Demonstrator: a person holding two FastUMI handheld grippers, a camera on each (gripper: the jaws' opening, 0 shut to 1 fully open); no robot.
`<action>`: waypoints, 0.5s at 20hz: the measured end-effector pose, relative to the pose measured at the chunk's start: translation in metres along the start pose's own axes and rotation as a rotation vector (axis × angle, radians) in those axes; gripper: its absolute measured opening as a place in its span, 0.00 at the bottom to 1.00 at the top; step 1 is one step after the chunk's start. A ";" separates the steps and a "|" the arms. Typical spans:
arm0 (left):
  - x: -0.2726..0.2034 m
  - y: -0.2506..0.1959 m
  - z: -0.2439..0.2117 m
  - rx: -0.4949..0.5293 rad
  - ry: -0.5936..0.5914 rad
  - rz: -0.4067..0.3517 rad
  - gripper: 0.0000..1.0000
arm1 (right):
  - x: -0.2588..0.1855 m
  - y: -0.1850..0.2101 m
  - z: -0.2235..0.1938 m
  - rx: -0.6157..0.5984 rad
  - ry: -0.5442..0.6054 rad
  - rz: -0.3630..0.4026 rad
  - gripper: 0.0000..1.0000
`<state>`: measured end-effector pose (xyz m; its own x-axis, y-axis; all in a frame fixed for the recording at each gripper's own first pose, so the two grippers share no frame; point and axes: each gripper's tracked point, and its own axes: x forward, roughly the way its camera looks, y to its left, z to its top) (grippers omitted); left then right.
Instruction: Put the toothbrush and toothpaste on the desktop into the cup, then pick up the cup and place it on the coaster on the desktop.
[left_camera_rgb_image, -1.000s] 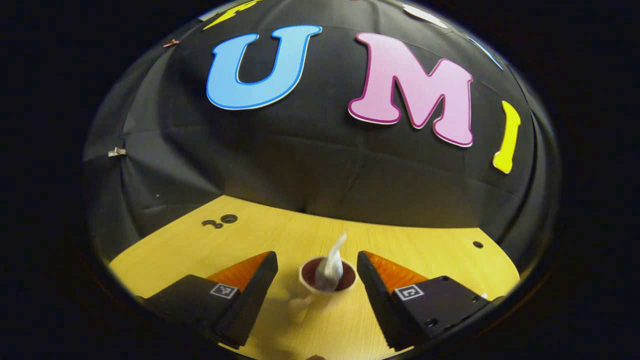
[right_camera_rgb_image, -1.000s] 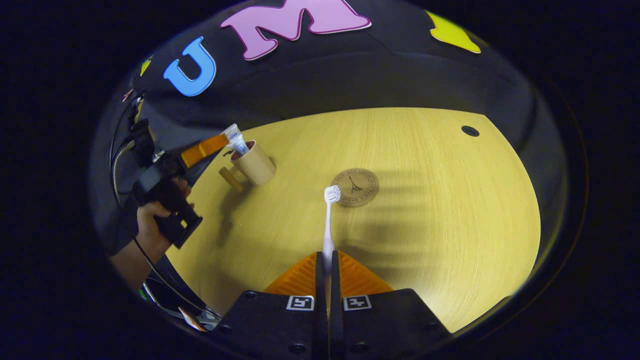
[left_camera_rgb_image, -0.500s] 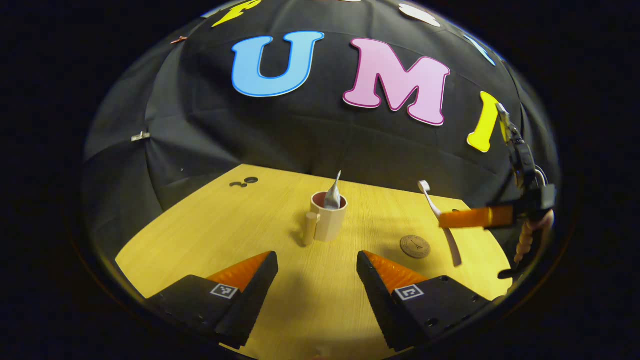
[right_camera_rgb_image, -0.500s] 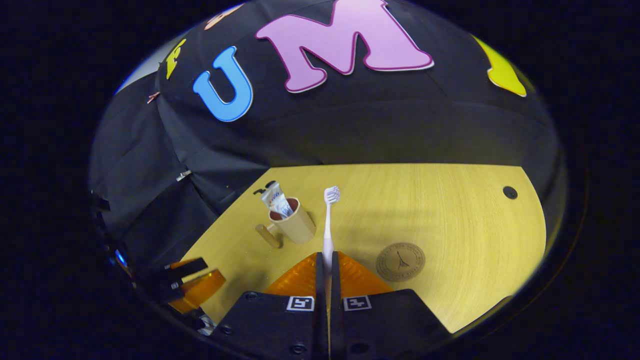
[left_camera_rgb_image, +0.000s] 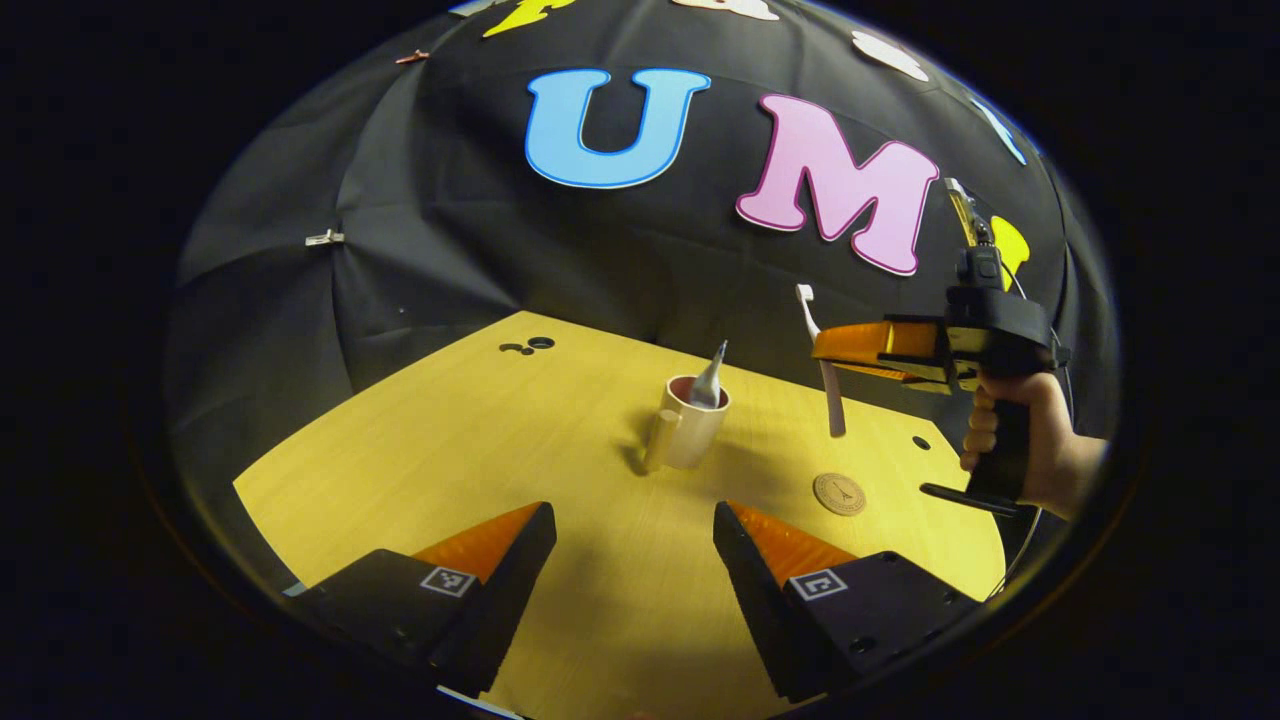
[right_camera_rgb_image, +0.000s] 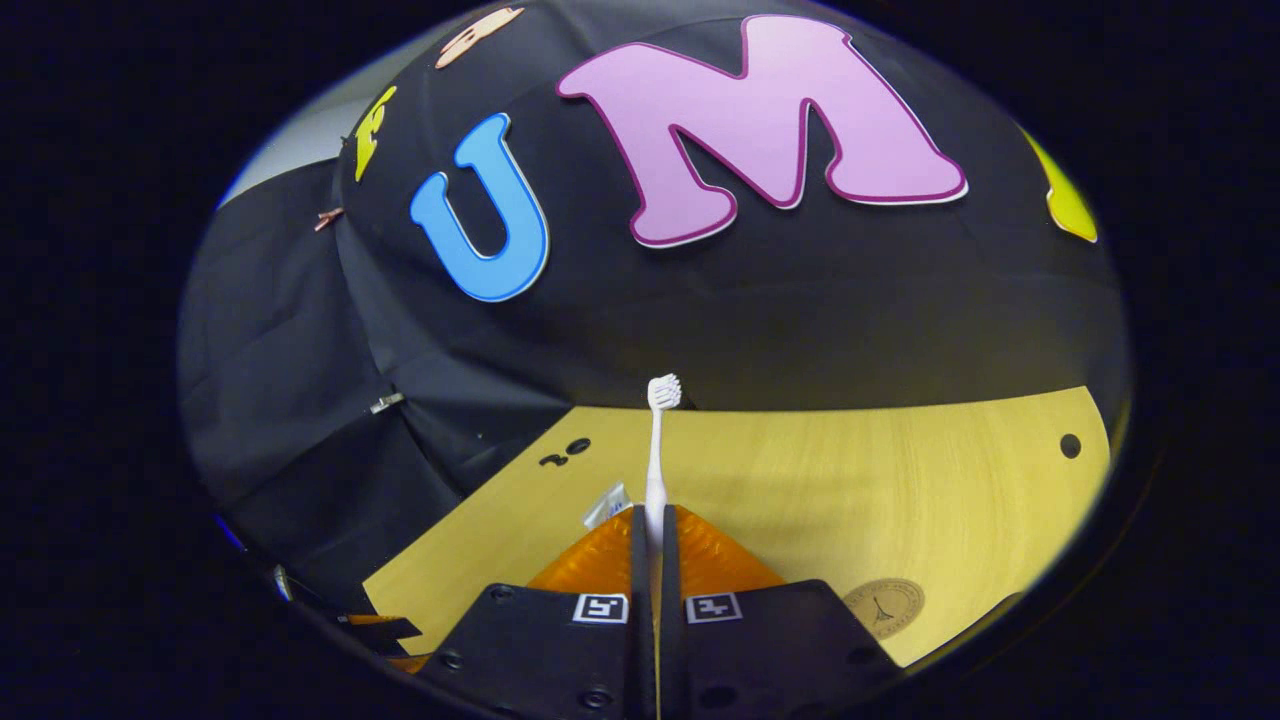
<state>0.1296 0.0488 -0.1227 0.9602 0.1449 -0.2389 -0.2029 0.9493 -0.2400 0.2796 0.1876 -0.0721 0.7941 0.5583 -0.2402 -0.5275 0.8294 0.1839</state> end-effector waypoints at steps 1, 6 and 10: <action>-0.003 0.002 0.001 -0.006 -0.003 -0.004 0.98 | 0.009 0.002 0.004 0.014 -0.017 0.011 0.06; -0.019 0.024 -0.010 -0.029 0.018 0.014 0.98 | 0.055 -0.003 0.001 0.067 -0.054 -0.002 0.06; -0.023 0.042 -0.019 -0.048 0.036 0.052 0.98 | 0.083 -0.006 0.003 0.100 -0.103 -0.011 0.06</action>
<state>0.0954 0.0806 -0.1449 0.9408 0.1822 -0.2857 -0.2617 0.9264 -0.2709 0.3494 0.2286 -0.0904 0.8291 0.5402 -0.1442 -0.4902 0.8264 0.2770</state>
